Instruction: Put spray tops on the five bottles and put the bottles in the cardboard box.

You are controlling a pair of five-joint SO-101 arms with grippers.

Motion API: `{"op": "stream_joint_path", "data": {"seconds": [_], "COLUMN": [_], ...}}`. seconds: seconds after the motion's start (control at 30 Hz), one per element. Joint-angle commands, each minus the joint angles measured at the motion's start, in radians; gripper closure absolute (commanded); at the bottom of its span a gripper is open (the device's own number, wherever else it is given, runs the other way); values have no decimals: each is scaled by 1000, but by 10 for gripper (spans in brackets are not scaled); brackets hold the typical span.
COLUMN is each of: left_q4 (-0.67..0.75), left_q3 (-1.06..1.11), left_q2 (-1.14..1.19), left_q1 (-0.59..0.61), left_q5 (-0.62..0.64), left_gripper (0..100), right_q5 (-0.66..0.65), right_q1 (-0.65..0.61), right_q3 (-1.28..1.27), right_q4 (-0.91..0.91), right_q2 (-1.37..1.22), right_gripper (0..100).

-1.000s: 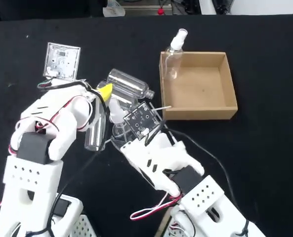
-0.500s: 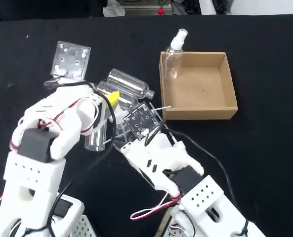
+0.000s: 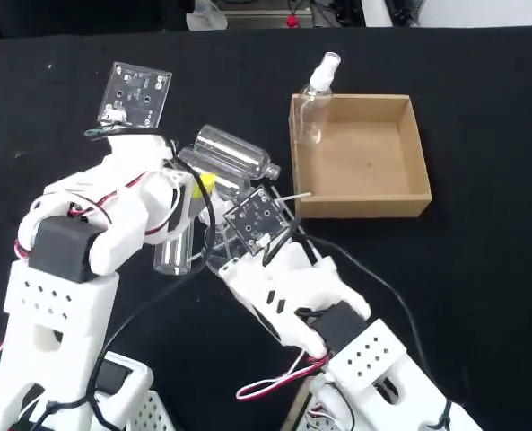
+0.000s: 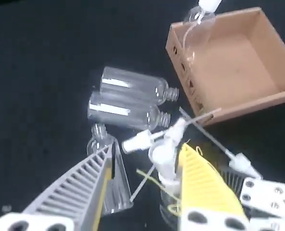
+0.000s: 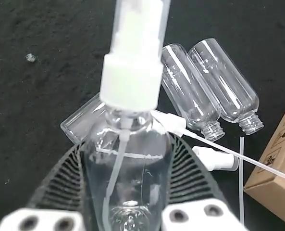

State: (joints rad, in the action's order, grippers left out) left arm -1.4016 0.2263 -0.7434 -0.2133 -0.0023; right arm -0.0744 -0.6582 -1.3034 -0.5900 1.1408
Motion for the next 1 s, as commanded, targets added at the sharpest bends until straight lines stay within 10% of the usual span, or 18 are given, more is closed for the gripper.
{"op": "stream_joint_path", "data": {"seconds": [0.0,0.3,0.63,0.97], "left_q4": [-54,-87,331,89], "left_q3": [-51,-166,25,-140], "left_q2": [6,2,166,207], "left_q1": [-1,12,130,19], "left_q5": [9,9,6,6], "left_gripper": [784,784,784,784], "right_q5": [-2,-2,-2,-2], "right_q1": [9,9,9,9], "right_q3": [7,7,7,7], "right_q4": [35,35,35,35], "right_q2": [21,21,21,21], "right_gripper": [987,987,987,987]}}
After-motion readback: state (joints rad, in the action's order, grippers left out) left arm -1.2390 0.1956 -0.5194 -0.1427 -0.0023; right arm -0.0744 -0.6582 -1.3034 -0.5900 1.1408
